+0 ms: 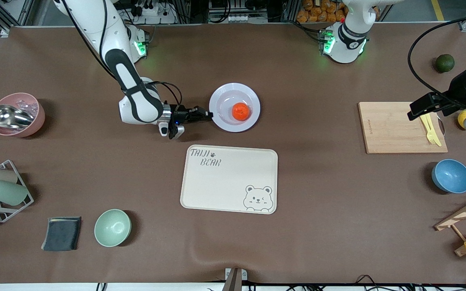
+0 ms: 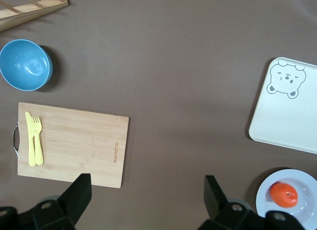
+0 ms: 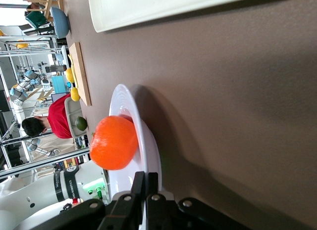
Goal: Place orange and plate with both arms
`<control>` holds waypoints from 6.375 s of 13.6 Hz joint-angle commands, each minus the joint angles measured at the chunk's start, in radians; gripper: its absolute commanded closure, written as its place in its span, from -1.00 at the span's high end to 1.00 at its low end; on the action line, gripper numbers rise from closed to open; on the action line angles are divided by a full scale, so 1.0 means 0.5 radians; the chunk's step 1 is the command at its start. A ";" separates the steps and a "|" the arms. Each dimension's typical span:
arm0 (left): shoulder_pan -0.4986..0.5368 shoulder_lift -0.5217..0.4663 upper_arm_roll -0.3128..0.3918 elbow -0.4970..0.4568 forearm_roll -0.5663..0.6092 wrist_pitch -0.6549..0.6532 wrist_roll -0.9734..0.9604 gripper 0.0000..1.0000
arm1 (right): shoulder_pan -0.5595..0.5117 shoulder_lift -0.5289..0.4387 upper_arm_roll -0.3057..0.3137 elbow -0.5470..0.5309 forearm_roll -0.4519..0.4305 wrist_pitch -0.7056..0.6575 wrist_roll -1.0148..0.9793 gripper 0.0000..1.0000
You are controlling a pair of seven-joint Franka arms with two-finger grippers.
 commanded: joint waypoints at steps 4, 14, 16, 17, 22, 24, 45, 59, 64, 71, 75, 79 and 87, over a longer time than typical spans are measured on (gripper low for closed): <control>0.002 -0.003 0.016 -0.003 -0.050 -0.010 0.063 1.00 | -0.040 -0.014 0.001 -0.021 0.090 -0.140 -0.048 -1.00; -0.004 0.000 0.010 -0.003 -0.047 -0.007 0.066 1.00 | -0.274 -0.051 -0.002 -0.002 0.127 -0.580 -0.042 -1.00; 0.002 -0.009 0.013 -0.003 -0.044 -0.019 0.087 1.00 | -0.378 -0.069 -0.002 0.041 0.127 -0.580 0.029 -1.00; -0.001 -0.006 0.013 -0.003 -0.044 -0.019 0.100 1.00 | -0.415 -0.066 -0.002 0.080 0.130 -0.580 0.105 -1.00; -0.004 0.009 0.013 -0.003 -0.044 -0.004 0.100 1.00 | -0.418 0.038 -0.005 0.396 0.222 -0.376 0.265 -1.00; -0.004 0.024 0.013 -0.006 -0.044 0.021 0.100 1.00 | -0.336 0.069 -0.005 0.507 0.347 -0.188 0.268 -1.00; -0.011 0.058 0.010 -0.012 -0.041 0.057 0.100 1.00 | -0.289 0.621 -0.014 1.115 0.318 0.067 0.146 -0.49; -0.014 0.061 0.010 -0.012 -0.041 0.057 0.100 1.00 | -0.427 0.575 -0.036 1.164 -0.421 0.046 0.445 -0.23; -0.014 0.061 0.010 -0.018 -0.041 0.057 0.100 1.00 | -0.553 0.489 -0.036 1.271 -0.848 -0.220 1.028 -0.14; -0.017 0.067 0.007 -0.018 -0.041 0.060 0.100 1.00 | -0.761 0.217 -0.063 1.409 -1.549 -0.450 1.547 0.82; -0.017 0.071 0.004 -0.018 -0.044 0.060 0.100 1.00 | -0.961 0.183 -0.085 1.666 -2.035 -0.803 1.578 1.00; -0.017 0.071 0.001 -0.027 -0.044 0.073 0.100 1.00 | -1.025 0.054 -0.085 1.716 -2.427 -0.850 1.575 1.00; -0.014 0.068 0.001 -0.040 -0.044 0.076 0.100 1.00 | -1.213 -0.301 -0.002 1.753 -2.995 -0.899 1.536 1.00</control>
